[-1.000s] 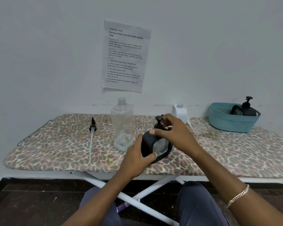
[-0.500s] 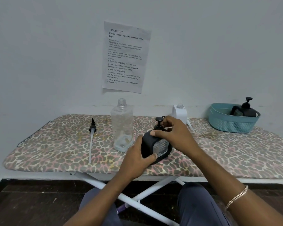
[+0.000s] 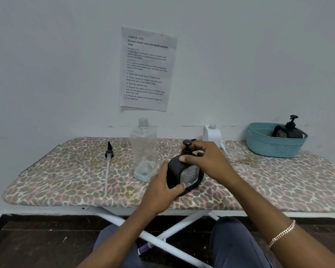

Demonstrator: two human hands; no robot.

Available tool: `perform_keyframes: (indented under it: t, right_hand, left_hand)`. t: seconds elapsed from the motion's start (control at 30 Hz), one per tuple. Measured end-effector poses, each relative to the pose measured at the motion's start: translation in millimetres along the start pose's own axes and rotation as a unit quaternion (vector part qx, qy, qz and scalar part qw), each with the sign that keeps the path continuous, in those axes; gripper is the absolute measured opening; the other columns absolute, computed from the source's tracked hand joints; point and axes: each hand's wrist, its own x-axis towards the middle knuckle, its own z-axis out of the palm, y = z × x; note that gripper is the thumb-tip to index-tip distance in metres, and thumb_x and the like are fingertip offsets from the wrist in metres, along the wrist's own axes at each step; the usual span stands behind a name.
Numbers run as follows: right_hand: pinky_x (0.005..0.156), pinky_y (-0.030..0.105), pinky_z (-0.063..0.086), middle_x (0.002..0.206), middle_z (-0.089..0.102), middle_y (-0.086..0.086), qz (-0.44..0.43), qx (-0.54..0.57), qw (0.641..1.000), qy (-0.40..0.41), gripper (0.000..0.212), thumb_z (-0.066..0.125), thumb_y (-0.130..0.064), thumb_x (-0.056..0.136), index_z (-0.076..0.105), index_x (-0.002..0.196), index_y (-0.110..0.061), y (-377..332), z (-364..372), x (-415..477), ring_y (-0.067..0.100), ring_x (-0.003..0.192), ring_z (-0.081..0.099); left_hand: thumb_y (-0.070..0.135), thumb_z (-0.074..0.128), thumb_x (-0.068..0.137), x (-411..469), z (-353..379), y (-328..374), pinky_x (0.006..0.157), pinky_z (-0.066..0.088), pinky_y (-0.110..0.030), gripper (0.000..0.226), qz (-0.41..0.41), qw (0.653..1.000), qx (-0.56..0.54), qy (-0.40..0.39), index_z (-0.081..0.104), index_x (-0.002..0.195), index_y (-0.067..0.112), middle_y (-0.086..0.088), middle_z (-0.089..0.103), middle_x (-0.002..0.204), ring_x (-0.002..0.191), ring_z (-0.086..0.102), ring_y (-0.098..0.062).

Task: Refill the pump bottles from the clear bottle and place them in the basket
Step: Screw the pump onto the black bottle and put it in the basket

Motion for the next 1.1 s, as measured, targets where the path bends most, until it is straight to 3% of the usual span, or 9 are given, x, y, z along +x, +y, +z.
perform_keyframes:
  t: [0.1,0.2,0.4,0.57,0.67,0.77,0.93,1.1]
  right_hand:
    - [0.094,0.039,0.057,0.101,0.076,-0.012,-0.009,-0.014,0.999,0.028,0.023,0.084,-0.035,0.082,0.075,0.100,-0.025,-1,11,-2,0.006,0.097,0.071]
    - [0.096,0.038,0.056,0.102,0.076,-0.012,-0.003,-0.017,1.000,0.005,0.022,0.082,-0.035,0.085,0.075,0.105,-0.027,-1,6,-1,0.005,0.100,0.071]
    - [0.104,0.036,0.052,0.112,0.076,-0.013,-0.005,0.014,0.998,-0.068,0.020,0.075,-0.017,0.093,0.078,0.112,-0.023,-3,-10,1,0.003,0.110,0.069]
    - [0.100,0.034,0.056,0.105,0.079,-0.016,0.028,0.029,0.999,0.005,0.026,0.086,-0.019,0.082,0.082,0.108,-0.022,-3,-1,-1,-0.003,0.102,0.071]
    - [0.091,0.021,0.058,0.101,0.079,-0.012,0.032,0.048,0.995,0.076,0.032,0.090,-0.020,0.077,0.082,0.108,-0.019,-5,11,-8,-0.005,0.095,0.072]
    - [0.077,0.009,0.054,0.091,0.078,-0.016,0.007,0.039,0.993,0.115,0.024,0.088,-0.020,0.079,0.082,0.103,-0.019,-5,21,-14,-0.008,0.087,0.072]
    - [0.094,0.029,0.057,0.101,0.078,-0.017,0.007,0.028,0.999,0.036,0.016,0.081,-0.025,0.087,0.079,0.102,-0.031,-5,9,-9,-0.003,0.098,0.071]
    - [0.103,0.035,0.055,0.108,0.078,-0.016,0.020,0.053,0.998,-0.006,0.024,0.079,-0.020,0.090,0.079,0.114,-0.023,-4,4,-6,-0.001,0.106,0.071]
  left_hand:
    - [0.036,0.076,0.088,0,0,0,0.086,0.062,-0.049,0.052,-0.001,1.000,-0.002,-0.001,0.051,0.134,0.039,0.011,0.072,0.112,0.101,0.073,-0.010]
    - [0.036,0.076,0.088,0,0,0,0.086,0.061,-0.049,0.050,0.001,1.000,0.001,-0.002,0.051,0.131,0.038,0.012,0.071,0.111,0.101,0.073,-0.010]
    - [0.037,0.076,0.088,0,1,0,0.085,0.061,-0.050,0.048,0.000,1.000,0.001,-0.001,0.052,0.129,0.037,0.011,0.071,0.110,0.100,0.073,-0.010]
    - [0.039,0.077,0.085,-1,2,1,0.083,0.061,-0.050,0.049,-0.002,1.000,-0.006,0.014,0.054,0.128,0.035,0.010,0.073,0.107,0.097,0.073,-0.011]
    - [0.042,0.078,0.083,-3,5,5,0.079,0.060,-0.050,0.047,0.004,1.000,-0.006,0.029,0.056,0.124,0.034,0.011,0.072,0.100,0.089,0.072,-0.010]
    - [0.048,0.077,0.081,-5,5,8,0.080,0.059,-0.048,0.052,0.008,0.999,-0.008,0.033,0.056,0.126,0.034,0.011,0.073,0.101,0.090,0.072,-0.010]
    - [0.044,0.079,0.084,-3,3,7,0.082,0.061,-0.049,0.049,0.002,1.000,-0.007,0.022,0.055,0.126,0.035,0.012,0.073,0.103,0.092,0.073,-0.010]
    - [0.046,0.079,0.082,-3,4,8,0.079,0.061,-0.048,0.048,0.003,1.000,-0.004,0.025,0.056,0.122,0.033,0.010,0.073,0.099,0.089,0.073,-0.010]
